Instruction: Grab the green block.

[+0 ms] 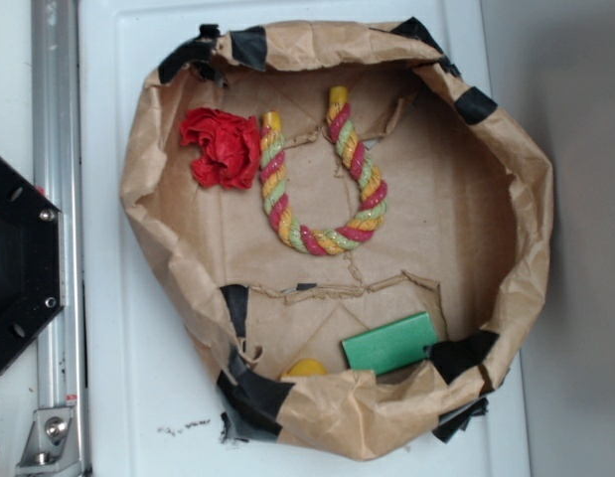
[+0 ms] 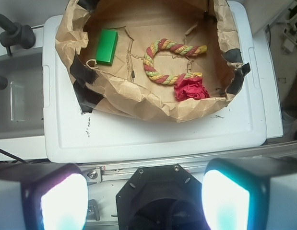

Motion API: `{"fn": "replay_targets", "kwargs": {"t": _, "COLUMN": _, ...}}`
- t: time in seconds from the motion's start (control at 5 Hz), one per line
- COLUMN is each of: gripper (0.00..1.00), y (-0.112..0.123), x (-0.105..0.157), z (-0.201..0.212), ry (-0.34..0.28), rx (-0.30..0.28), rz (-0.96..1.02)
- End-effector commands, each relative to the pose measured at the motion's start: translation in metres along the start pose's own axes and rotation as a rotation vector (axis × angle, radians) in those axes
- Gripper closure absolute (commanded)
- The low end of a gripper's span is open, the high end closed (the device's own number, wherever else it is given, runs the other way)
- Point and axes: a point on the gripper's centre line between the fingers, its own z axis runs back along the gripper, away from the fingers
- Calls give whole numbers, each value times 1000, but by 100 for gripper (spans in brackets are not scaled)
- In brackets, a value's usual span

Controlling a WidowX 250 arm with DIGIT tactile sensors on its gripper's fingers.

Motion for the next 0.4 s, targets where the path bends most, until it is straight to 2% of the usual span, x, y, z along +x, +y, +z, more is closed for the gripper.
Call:
{"fn": "replay_targets", "kwargs": {"t": 0.0, "gripper": 0, "y": 0, "x": 0, "z": 0, "ry": 0, "rx": 0, "rz": 0}}
{"fn": "replay_targets", "kwargs": {"t": 0.2, "gripper": 0, "y": 8, "x": 34, "z": -19, "ry": 1, "rx": 4, "rz": 68}}
